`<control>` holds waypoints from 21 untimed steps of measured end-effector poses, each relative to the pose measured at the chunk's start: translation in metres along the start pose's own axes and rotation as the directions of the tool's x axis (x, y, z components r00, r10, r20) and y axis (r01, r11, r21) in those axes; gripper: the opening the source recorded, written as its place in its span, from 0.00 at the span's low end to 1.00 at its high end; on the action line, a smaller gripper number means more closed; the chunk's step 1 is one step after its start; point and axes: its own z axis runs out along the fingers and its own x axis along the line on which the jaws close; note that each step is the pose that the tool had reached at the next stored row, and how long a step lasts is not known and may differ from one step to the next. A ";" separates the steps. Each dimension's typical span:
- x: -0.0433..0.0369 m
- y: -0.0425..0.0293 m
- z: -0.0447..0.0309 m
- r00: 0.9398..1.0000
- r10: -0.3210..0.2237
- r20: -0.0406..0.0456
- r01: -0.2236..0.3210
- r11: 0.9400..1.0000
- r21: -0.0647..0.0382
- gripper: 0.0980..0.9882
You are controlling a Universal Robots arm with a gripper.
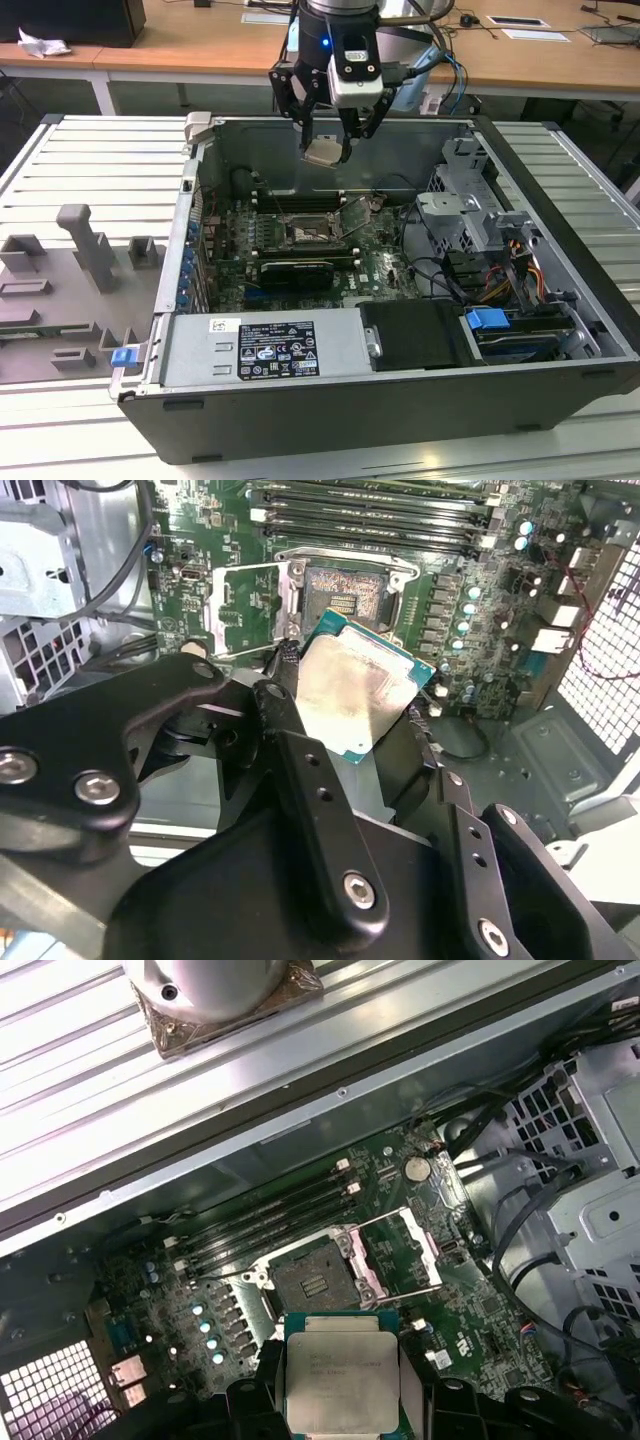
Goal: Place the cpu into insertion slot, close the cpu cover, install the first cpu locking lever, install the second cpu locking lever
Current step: 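Place the cpu into insertion slot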
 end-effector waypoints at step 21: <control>0.0000 -0.0002 0.0021 0.986 0.165 0.014 -0.165 0.986 -0.004 0.50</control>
